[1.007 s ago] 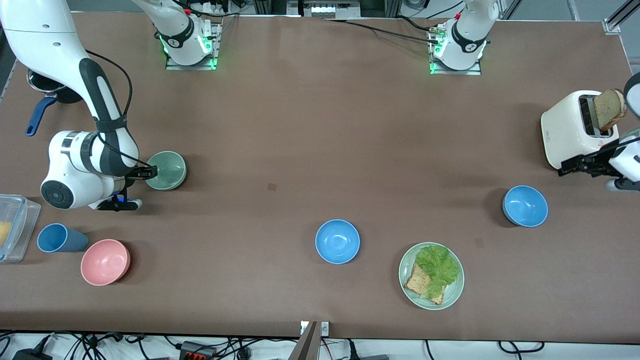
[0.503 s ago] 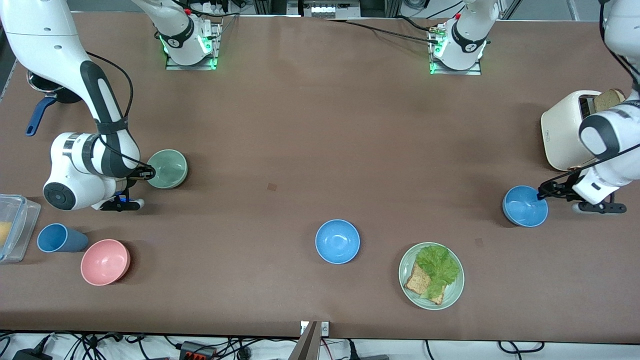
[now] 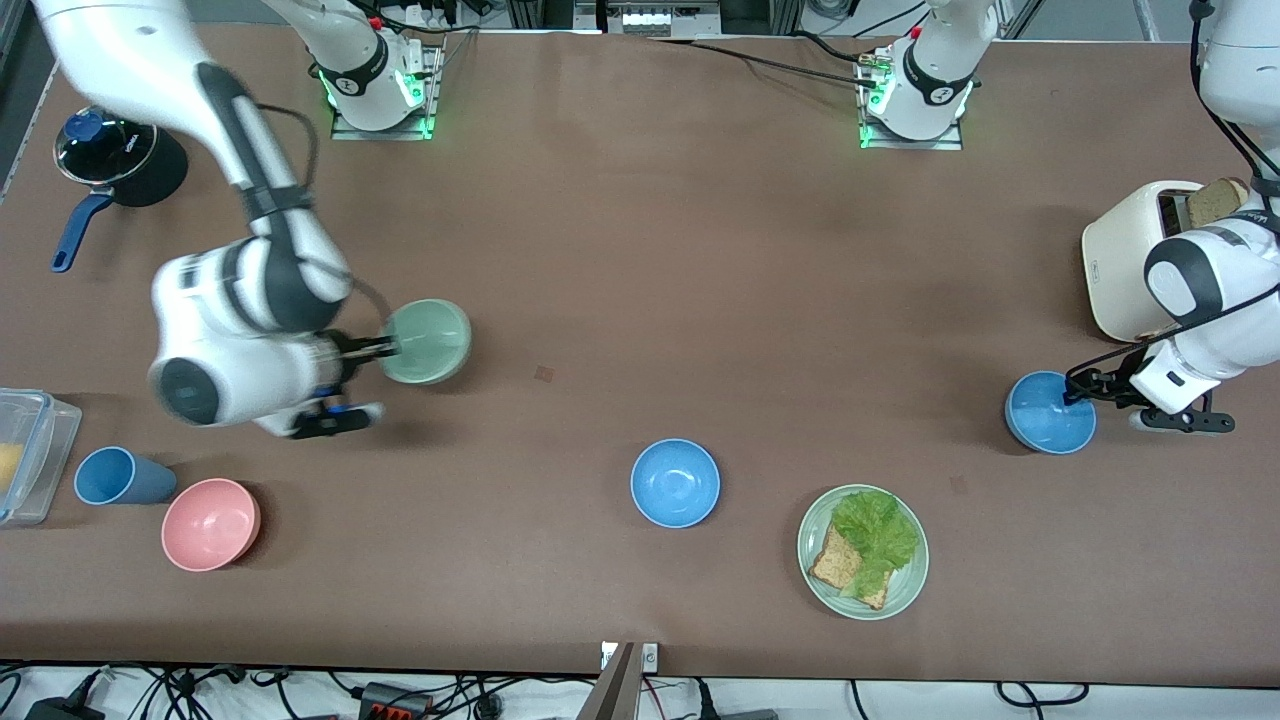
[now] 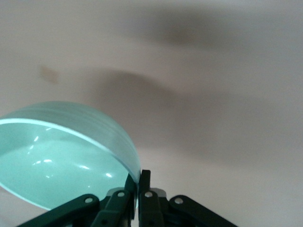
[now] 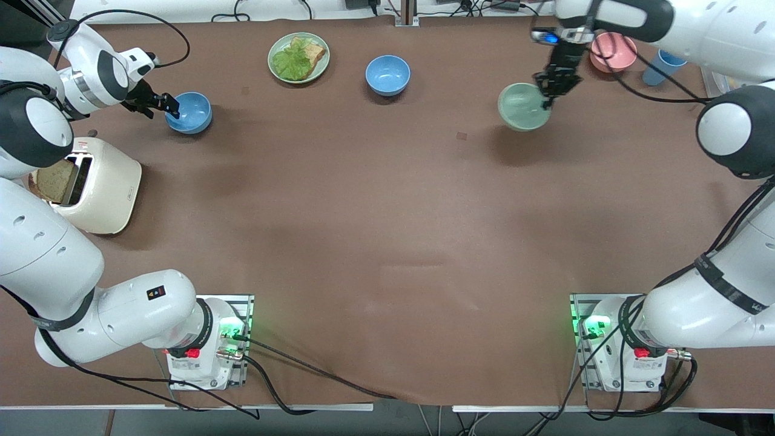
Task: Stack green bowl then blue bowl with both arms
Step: 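Carry the green bowl to mid-table while the left gripper grasps the blue bowl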
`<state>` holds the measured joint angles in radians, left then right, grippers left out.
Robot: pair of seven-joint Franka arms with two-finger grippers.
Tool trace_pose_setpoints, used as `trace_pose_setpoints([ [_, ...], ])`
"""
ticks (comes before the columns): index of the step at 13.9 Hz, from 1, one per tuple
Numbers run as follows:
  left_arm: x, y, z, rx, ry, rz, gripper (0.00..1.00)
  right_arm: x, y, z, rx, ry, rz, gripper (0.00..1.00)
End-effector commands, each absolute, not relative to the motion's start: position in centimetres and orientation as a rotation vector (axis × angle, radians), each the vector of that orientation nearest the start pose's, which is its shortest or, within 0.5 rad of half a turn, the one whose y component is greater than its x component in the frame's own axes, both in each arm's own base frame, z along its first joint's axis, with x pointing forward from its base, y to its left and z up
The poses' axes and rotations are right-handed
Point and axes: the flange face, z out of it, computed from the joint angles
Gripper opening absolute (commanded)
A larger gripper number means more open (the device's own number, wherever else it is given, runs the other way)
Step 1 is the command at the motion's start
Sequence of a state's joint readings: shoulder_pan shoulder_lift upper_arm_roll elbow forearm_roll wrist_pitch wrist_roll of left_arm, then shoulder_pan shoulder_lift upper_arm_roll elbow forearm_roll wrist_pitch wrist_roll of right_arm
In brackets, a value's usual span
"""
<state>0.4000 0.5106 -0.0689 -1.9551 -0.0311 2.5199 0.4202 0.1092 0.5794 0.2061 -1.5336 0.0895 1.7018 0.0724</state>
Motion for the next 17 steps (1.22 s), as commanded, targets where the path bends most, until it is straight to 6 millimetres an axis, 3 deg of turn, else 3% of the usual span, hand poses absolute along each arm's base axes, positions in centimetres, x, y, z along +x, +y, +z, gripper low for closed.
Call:
trace_pose_setpoints([
  [1, 59.7, 20.9, 21.1, -3.137, 0.200, -0.155, 0.53, 59.9, 28.1, 28.9, -2.968, -0.297, 0.626, 0.00],
  [4, 59.6, 21.1, 20.8, -3.135, 0.194, -0.163, 0.30, 55.2, 37.8, 26.4, -2.981, -0.277, 0.636, 0.00],
  [6, 59.3, 21.8, 21.1, -3.138, 0.169, -0.167, 0.10, 53.1, 41.4, 24.8, -2.971, -0.181, 0.649, 0.00],
  [7, 59.4, 21.7, 21.5, -3.140, 0.169, -0.168, 0.06, 51.4, 43.4, 24.1, -2.946, -0.176, 0.695, 0.00],
  [11, 59.4, 19.9, 23.6, -3.167, 0.272, -0.107, 0.00, 49.2, 44.9, 21.4, -2.954, -0.201, 0.764, 0.00],
  [14, 59.2, 17.5, 28.0, -3.201, 0.313, -0.020, 0.00, 49.1, 45.4, 19.7, -2.952, -0.196, 0.747, 0.00],
  [15, 59.1, 15.7, 29.6, -3.222, 0.312, 0.033, 0.00, 49.5, 45.1, 19.8, -2.949, -0.181, 0.745, 0.27],
  [16, 58.9, 14.3, 31.0, -3.234, 0.277, 0.073, 0.00, 50.1, 44.7, 20.4, -2.951, -0.158, 0.733, 0.99],
  [17, 58.8, 12.8, 32.9, -3.237, 0.246, 0.090, 0.00, 51.0, 44.5, 21.7, -2.950, -0.125, 0.707, 1.00],
])
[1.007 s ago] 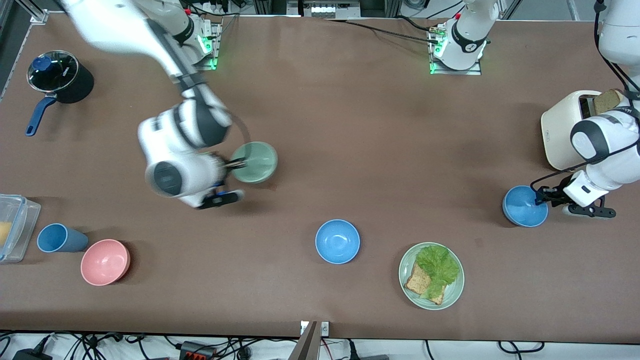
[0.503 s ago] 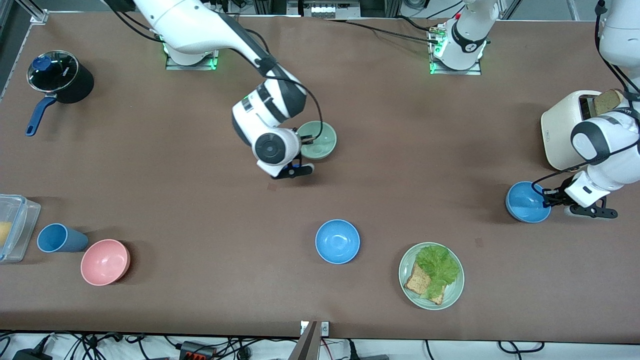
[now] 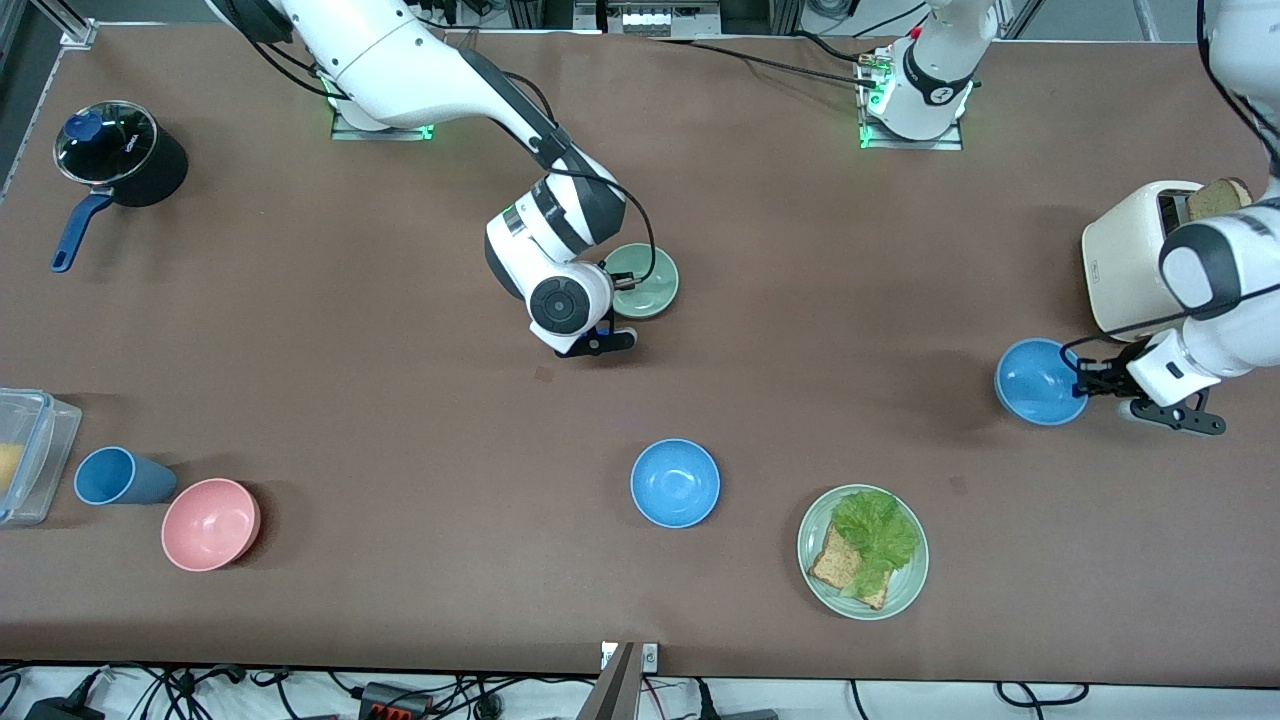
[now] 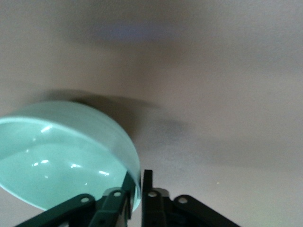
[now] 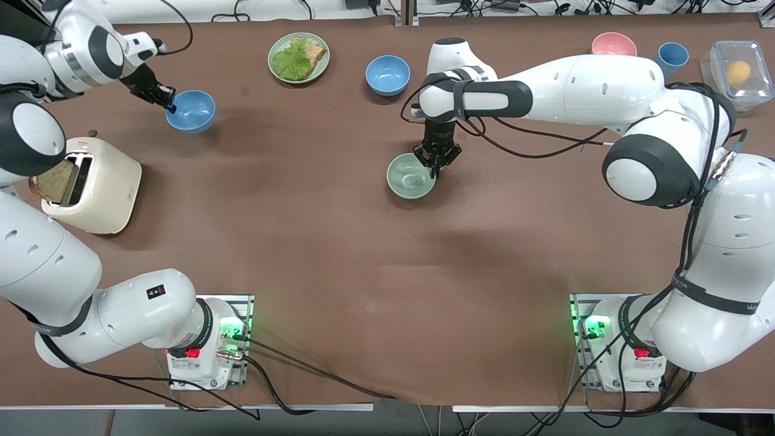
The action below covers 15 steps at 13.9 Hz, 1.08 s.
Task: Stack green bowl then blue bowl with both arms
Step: 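Release the green bowl with the right gripper while the left gripper carries the blue bowl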
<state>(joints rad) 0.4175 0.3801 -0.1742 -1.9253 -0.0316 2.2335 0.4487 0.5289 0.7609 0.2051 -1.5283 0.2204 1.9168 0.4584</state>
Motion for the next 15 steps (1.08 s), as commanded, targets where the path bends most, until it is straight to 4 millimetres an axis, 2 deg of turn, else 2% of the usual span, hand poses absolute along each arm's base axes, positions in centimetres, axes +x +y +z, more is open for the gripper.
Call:
trace_pose_setpoints([
  [1, 58.7, 10.8, 34.3, -3.242, 0.237, 0.119, 0.00, 52.4, 44.0, 23.8, -2.950, -0.085, 0.661, 1.00],
  [2, 58.5, 9.0, 35.5, -3.245, 0.212, 0.140, 0.00, 53.5, 43.1, 27.4, -2.955, -0.076, 0.622, 1.00],
  [3, 58.3, 6.5, 36.9, -3.245, 0.159, 0.167, 0.00, 54.7, 41.4, 30.3, -2.968, -0.056, 0.611, 1.00],
  [4, 58.0, 3.3, 38.2, -3.243, 0.103, 0.203, 0.00, 56.5, 38.8, 33.7, -2.986, -0.010, 0.566, 1.00],
  [6, 57.6, -2.8, 40.2, -3.251, -0.023, 0.203, 0.00, 59.5, 33.6, 38.8, -2.991, 0.083, 0.470, 1.00],
  [7, 57.3, -6.5, 40.9, -3.261, -0.081, 0.206, 0.00, 60.8, 31.0, 40.9, -2.985, 0.141, 0.413, 1.00],
  [8, 56.8, -10.1, 41.5, -3.263, -0.132, 0.209, 0.00, 61.9, 28.4, 42.3, -2.981, 0.204, 0.370, 1.00],
  [10, 55.8, -16.1, 42.4, -3.264, -0.230, 0.213, 0.00, 63.5, 24.1, 45.4, -3.030, 0.241, 0.248, 1.00],
  [12, 53.8, -22.2, 43.1, -3.278, -0.347, 0.237, 0.00, 64.7, 19.9, 48.3, -3.072, 0.304, 0.149, 1.00],
  [13, 52.9, -24.7, 43.0, -3.277, -0.396, 0.248, 0.00, 64.8, 17.8, 49.3, -3.085, 0.344, 0.152, 1.00],
  [15, 50.9, -29.2, 42.5, -3.270, -0.498, 0.276, 0.00, 65.2, 14.8, 49.4, -3.084, 0.413, 0.179, 1.00],
])
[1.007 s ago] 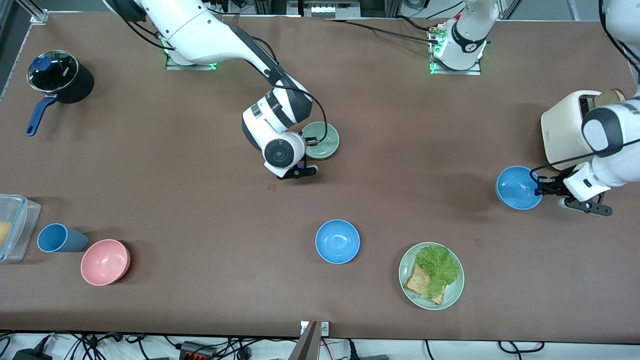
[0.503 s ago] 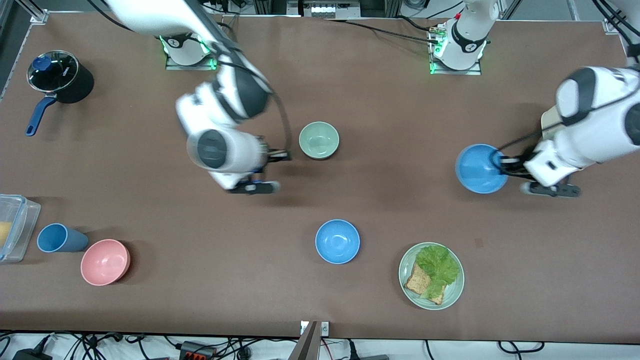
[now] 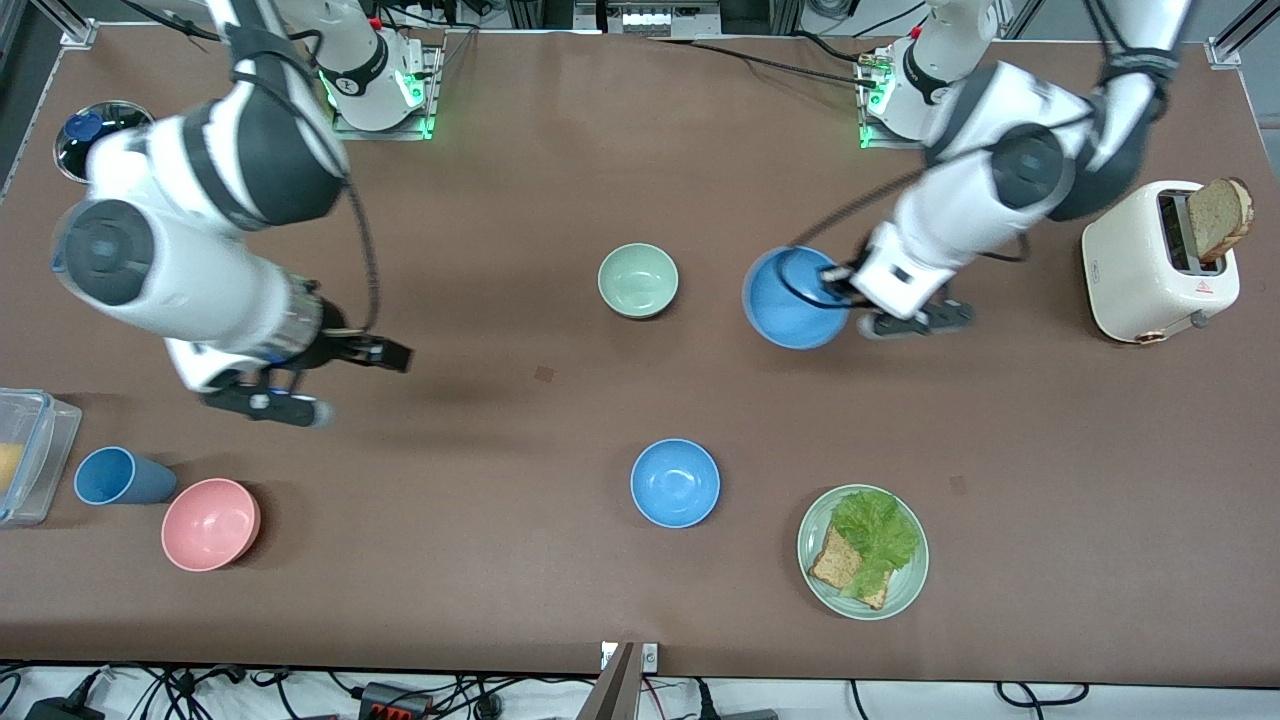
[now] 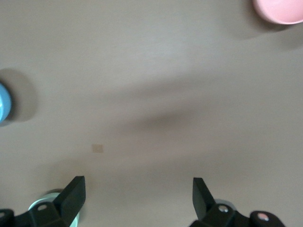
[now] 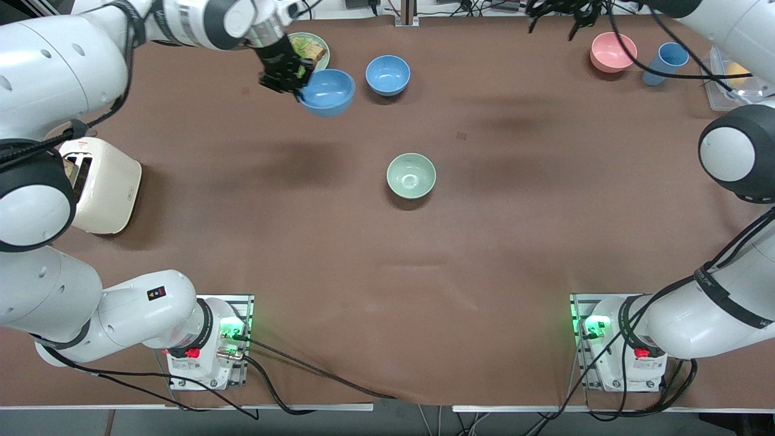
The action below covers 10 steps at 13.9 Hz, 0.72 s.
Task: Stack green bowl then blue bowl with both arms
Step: 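Lower the blue bowl into the green bowl while the right gripper retracts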
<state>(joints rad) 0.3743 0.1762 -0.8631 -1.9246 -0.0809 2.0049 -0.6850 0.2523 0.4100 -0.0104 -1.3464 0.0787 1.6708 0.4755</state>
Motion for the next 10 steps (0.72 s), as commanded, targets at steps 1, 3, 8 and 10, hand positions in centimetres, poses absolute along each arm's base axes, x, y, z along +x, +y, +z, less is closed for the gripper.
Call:
trace_pose_setpoints([
  [1, 49.5, -31.6, 42.3, -3.260, -0.506, 0.290, 0.00, 65.5, 12.9, 49.9, -3.074, 0.452, 0.165, 1.00],
  [3, 46.7, -35.8, 41.8, -3.248, -0.559, 0.296, 0.00, 65.5, 10.5, 52.2, -3.074, 0.362, 0.103, 1.00],
  [8, 42.3, -41.4, 37.3, -3.235, -0.473, 0.233, 0.00, 65.8, 2.2, 54.9, -3.063, 0.403, 0.011, 1.00],
  [10, 41.4, -42.2, 34.2, -3.210, -0.475, 0.188, 0.00, 65.1, 0.1, 56.9, -3.083, 0.258, -0.042, 1.00],
])
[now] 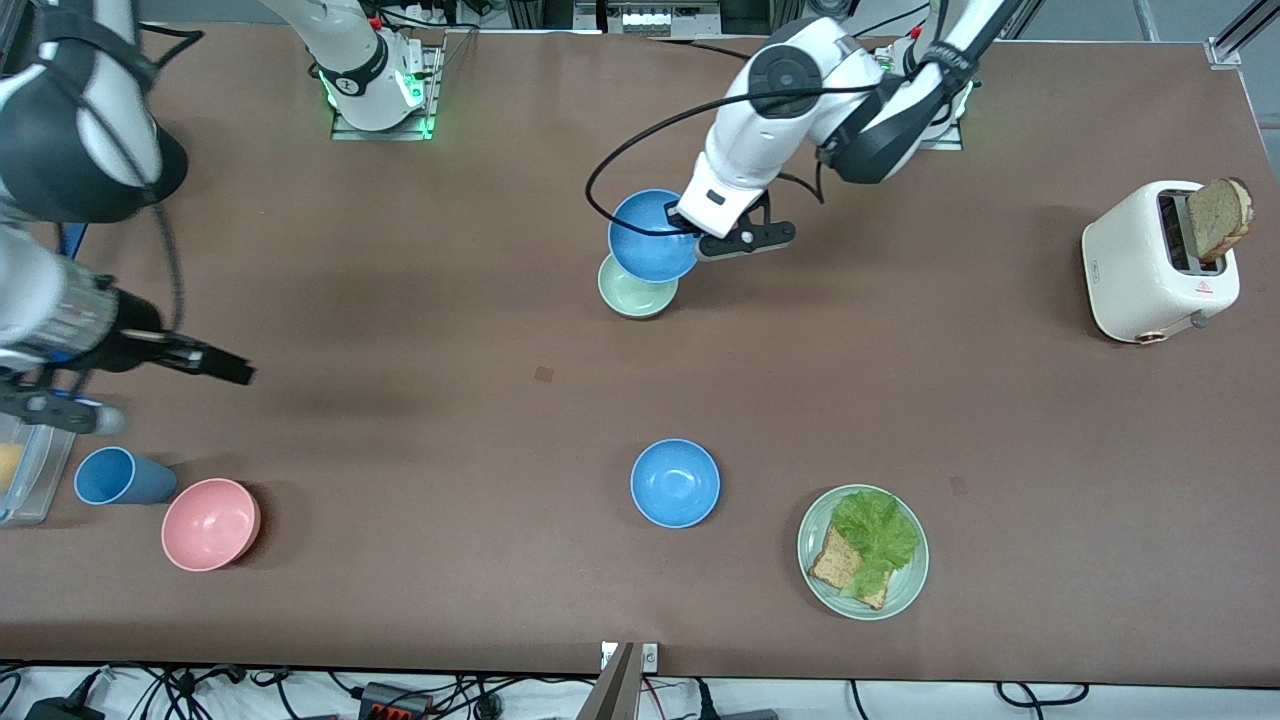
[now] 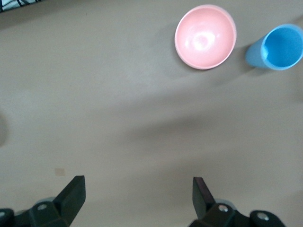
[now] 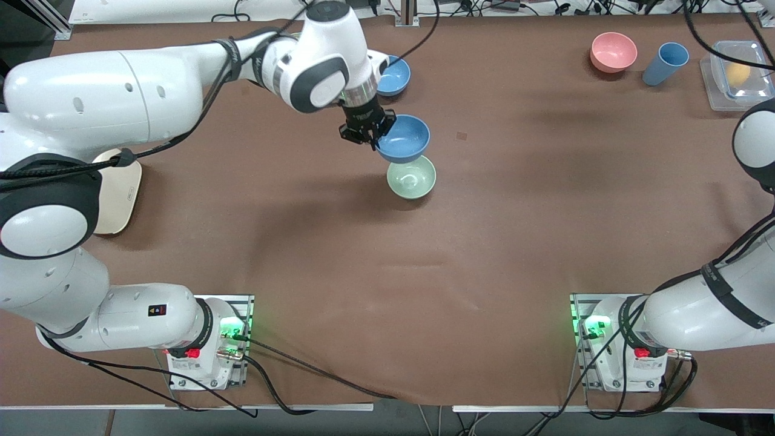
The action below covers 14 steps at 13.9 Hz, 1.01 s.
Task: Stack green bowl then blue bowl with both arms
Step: 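Lower the blue bowl into the green bowl while the right gripper retracts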
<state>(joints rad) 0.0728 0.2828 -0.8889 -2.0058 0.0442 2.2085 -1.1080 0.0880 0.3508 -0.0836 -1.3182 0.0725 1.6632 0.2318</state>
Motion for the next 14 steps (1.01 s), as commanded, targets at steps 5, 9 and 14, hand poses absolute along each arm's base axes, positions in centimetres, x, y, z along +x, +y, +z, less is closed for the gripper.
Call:
trace_pose_setpoints([
  [5, 41.1, -43.3, 29.0, -3.129, -0.484, 0.052, 0.00, 63.2, -5.2, 58.7, -3.106, 0.113, -0.078, 1.00],
  [9, 41.5, -43.7, 28.6, -3.132, -0.508, 0.055, 0.01, 61.8, -5.2, 58.7, -3.138, 0.096, -0.042, 1.00],
  [14, 40.1, -46.5, 28.7, -3.160, -0.473, 0.080, 0.01, 56.5, -4.6, 57.7, -3.180, 0.063, -0.019, 1.00],
])
